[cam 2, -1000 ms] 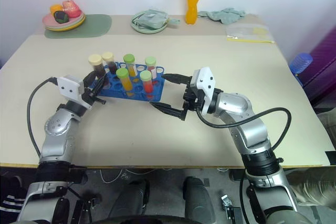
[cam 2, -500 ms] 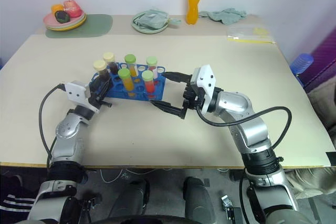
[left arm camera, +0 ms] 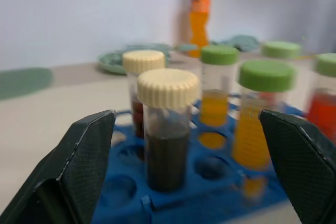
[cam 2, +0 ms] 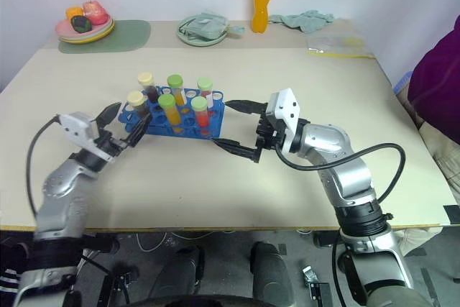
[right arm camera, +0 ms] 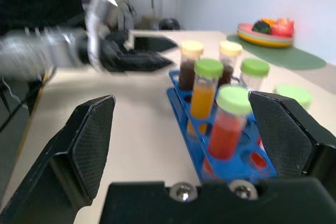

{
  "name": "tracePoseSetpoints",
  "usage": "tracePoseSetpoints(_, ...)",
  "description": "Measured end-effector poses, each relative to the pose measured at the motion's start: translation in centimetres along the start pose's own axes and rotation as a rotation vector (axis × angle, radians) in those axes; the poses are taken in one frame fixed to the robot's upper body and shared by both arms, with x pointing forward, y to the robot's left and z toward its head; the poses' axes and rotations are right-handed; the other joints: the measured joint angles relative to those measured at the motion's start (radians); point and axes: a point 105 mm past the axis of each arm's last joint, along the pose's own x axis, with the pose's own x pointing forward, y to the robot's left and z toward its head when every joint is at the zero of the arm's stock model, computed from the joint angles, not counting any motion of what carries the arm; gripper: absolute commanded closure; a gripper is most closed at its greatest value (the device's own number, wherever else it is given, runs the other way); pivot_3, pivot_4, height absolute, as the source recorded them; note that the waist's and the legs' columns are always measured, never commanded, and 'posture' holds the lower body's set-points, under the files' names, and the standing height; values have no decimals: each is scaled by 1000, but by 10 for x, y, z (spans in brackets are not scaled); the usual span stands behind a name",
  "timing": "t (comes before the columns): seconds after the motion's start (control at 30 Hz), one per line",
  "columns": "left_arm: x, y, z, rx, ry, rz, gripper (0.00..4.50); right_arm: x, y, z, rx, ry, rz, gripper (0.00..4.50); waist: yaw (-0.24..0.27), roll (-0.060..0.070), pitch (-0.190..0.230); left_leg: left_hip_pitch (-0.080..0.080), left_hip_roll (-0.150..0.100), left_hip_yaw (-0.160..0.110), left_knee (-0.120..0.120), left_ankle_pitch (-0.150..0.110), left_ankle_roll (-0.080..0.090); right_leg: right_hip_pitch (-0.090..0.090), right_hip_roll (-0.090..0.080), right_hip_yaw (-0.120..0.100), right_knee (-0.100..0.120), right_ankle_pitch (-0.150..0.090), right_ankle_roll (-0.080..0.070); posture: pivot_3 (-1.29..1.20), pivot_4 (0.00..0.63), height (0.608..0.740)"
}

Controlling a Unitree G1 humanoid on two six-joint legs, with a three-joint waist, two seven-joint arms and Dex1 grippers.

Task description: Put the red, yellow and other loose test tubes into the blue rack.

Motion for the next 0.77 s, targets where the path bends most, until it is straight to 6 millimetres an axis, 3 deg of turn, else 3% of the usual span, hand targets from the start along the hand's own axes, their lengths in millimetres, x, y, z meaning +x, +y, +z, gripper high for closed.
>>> tracePoseSetpoints(0.13,-36,-8,23,12,113,-222,45,-25,3,-21,48,90,-5,0,1,1,1,0,0,1,0,0,0,0,0,0,-1,0,0,0,150,740)
tracePoseSetpoints(0.23,-57,-16,35,8,185,-373,45,-35,-2,-25,52,118,-15,0,-1,2,1,0,0,1,0,0,0,-1,-1,0,-1,-2,2,0,150,740)
tracePoseSetpoints(0.4,-81,-28,25,-64,336,-523,45,-45,-9,-28,54,145,-36,0,1,3,2,-2,1,2,-1,0,0,-3,-1,0,-2,-3,2,0,150,740)
tracePoseSetpoints(0.6,-76,-32,29,-65,318,-567,45,-47,-10,-28,62,154,-47,0,4,3,2,-2,1,2,0,0,0,-3,-1,0,-2,-2,2,0,150,740)
tracePoseSetpoints(0.77,-66,-48,26,-78,276,-574,45,-51,-19,-26,39,185,-54,0,1,3,2,-2,1,2,0,0,0,-3,-1,0,-2,-1,0,0,150,740)
